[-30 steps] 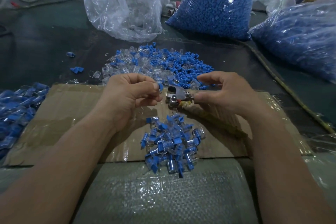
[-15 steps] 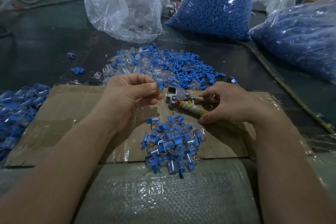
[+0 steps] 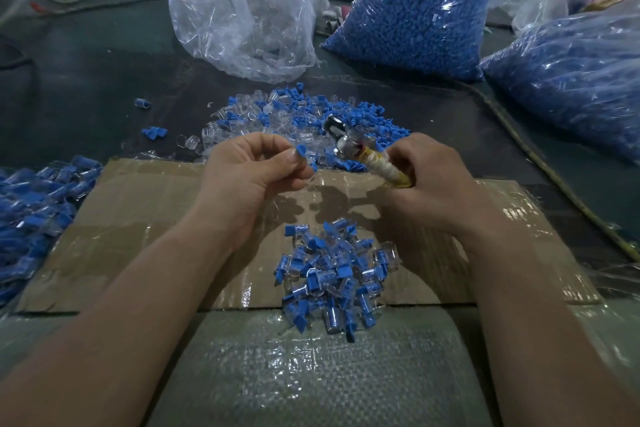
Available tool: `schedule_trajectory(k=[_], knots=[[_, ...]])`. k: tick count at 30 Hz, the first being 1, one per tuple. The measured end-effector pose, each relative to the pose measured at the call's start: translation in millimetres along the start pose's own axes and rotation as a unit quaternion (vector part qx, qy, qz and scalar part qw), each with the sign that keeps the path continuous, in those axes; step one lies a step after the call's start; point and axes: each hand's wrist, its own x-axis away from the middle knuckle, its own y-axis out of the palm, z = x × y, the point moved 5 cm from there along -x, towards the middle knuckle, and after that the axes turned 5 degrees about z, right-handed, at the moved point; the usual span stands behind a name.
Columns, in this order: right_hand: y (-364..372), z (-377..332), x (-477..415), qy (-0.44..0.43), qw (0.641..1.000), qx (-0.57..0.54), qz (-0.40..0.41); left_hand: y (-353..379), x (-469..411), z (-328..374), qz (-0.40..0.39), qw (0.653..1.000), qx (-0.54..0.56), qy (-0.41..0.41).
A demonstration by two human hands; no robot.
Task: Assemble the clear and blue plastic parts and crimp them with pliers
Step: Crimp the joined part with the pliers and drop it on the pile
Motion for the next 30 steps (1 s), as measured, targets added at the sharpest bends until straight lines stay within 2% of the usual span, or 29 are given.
schedule_trajectory(k=[10,14,23,30], knots=[[17.3,-20.8,5.0,-0.011,0.998,-0.043,-0.037,-1.5,0.6,4.7,0.017,0.995,-0.054,0.08],[17.6,-20.1,5.0,-0.01,0.998,-0.047,-0.043,-1.7,1.6,4.5,0.022,0.993,-0.058,0.097],[15.0,-21.8,4.9,-0.021,0.996,-0.057,-0.06,-1.6,-0.2,7.4,0.026,0.982,-0.137,0.126],[13.5,-24.6,4.3,-0.006,0.995,-0.095,-0.041,1.6,5.8,14.1,0.035,0.972,-0.161,0.167]])
